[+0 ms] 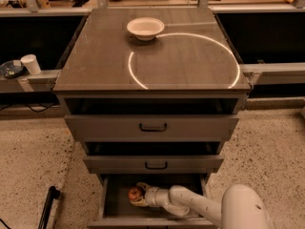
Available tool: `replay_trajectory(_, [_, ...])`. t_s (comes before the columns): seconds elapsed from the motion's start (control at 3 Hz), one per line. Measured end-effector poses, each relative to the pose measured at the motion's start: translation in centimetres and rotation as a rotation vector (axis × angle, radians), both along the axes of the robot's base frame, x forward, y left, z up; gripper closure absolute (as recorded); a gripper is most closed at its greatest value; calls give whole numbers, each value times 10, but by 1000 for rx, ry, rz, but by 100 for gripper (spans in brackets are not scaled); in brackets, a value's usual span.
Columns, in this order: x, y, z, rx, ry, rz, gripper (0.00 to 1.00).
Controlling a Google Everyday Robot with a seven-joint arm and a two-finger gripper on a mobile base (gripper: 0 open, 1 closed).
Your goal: Pick apple from bottom drawer and place on counter
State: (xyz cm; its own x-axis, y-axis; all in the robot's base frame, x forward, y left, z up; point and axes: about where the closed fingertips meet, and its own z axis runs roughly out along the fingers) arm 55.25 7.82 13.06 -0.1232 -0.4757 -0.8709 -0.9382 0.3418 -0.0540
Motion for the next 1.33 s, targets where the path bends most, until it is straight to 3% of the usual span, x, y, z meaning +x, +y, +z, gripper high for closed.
replay_trajectory(0.33, [-2,-4,-1,6,6,-2,89])
replay_trajectory(0.67, [-6,-11,18,47,2,13,100])
replay_trajectory(1.33, [-48,-82,130,183,9,93,100])
